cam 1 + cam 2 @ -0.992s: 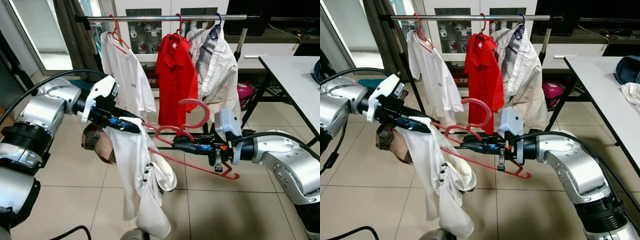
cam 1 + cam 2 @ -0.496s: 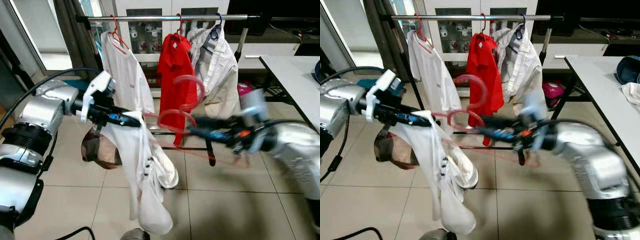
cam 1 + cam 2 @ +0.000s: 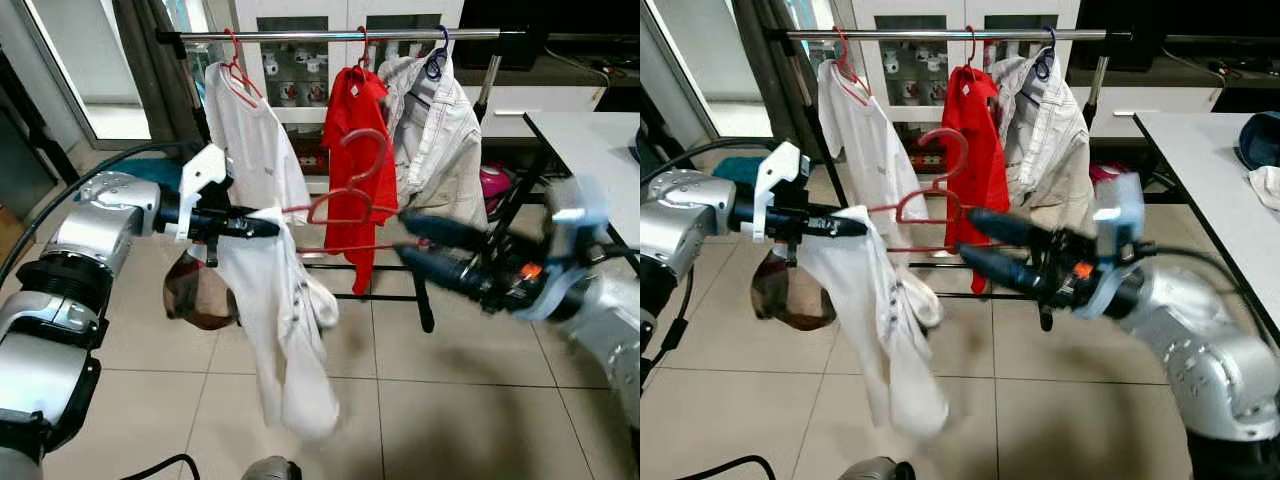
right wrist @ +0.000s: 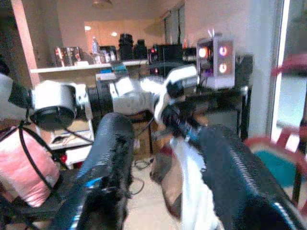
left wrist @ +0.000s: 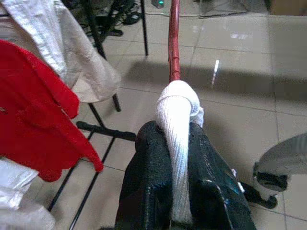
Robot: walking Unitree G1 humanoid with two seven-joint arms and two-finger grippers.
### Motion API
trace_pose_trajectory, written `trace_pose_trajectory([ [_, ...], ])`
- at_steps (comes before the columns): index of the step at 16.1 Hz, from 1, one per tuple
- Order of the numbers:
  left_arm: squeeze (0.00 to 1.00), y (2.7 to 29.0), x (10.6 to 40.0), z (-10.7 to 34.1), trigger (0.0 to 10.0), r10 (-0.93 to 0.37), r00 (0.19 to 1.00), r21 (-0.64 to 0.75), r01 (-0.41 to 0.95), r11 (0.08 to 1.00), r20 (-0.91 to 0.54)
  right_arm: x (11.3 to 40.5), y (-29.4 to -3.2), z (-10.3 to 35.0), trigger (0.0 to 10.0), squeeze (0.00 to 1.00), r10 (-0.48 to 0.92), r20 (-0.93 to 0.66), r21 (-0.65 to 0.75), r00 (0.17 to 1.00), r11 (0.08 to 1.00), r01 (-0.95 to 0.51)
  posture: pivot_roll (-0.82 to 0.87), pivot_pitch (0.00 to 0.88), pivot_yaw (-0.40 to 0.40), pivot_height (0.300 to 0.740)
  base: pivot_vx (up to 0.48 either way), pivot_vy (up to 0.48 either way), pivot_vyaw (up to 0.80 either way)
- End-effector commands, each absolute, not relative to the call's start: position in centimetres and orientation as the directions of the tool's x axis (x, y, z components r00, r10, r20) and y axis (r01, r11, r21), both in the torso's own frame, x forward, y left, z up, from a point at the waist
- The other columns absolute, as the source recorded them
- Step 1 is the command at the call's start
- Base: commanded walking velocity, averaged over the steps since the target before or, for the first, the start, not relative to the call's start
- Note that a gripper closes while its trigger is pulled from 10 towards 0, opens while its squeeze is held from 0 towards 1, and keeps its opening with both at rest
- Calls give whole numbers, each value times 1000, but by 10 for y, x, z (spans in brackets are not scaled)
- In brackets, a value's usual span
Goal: Hang hanger
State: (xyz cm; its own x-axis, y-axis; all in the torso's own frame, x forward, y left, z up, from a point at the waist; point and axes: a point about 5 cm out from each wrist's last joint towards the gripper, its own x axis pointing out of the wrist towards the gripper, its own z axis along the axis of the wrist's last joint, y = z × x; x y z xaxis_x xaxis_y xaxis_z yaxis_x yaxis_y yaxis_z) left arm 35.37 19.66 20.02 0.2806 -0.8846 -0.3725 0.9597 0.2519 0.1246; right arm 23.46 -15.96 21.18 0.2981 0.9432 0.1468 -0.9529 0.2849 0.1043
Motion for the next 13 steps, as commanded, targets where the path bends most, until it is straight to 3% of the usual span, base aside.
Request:
trace_pose_trajectory([
  [1, 0, 198, 358, 215, 0, -889, 316, 167, 947, 274, -330, 233, -148, 198, 10000, 1000, 952, 40, 112, 303, 297, -948, -16, 0, 124, 740, 0, 0, 0],
  [3, 0, 196, 358, 226, 0, -904, 295, 168, 952, 254, -308, 251, -139, 154, 10000, 1000, 880, -175, 116, 441, 463, -879, -11, 0, 127, 740, 0, 0, 0],
  [5, 0, 195, 355, 228, 0, -909, 258, 163, 963, 215, -328, 269, -135, 131, 10000, 1000, 808, -248, 153, 535, 577, -802, -8, 0, 119, 740, 0, 0, 0],
  [9, 0, 190, 355, 229, 0, -911, 242, 164, 967, 197, -334, 284, -132, 90, 10000, 1000, 722, -359, 306, 591, 689, -656, 4, 0, 100, 740, 0, 0, 0],
  [13, 0, 184, 354, 243, 0, -930, 220, 164, 970, 178, -295, 286, -120, 77, 10000, 1000, 734, -346, 399, 585, 679, -616, 1, 0, 124, 740, 0, 0, 0],
])
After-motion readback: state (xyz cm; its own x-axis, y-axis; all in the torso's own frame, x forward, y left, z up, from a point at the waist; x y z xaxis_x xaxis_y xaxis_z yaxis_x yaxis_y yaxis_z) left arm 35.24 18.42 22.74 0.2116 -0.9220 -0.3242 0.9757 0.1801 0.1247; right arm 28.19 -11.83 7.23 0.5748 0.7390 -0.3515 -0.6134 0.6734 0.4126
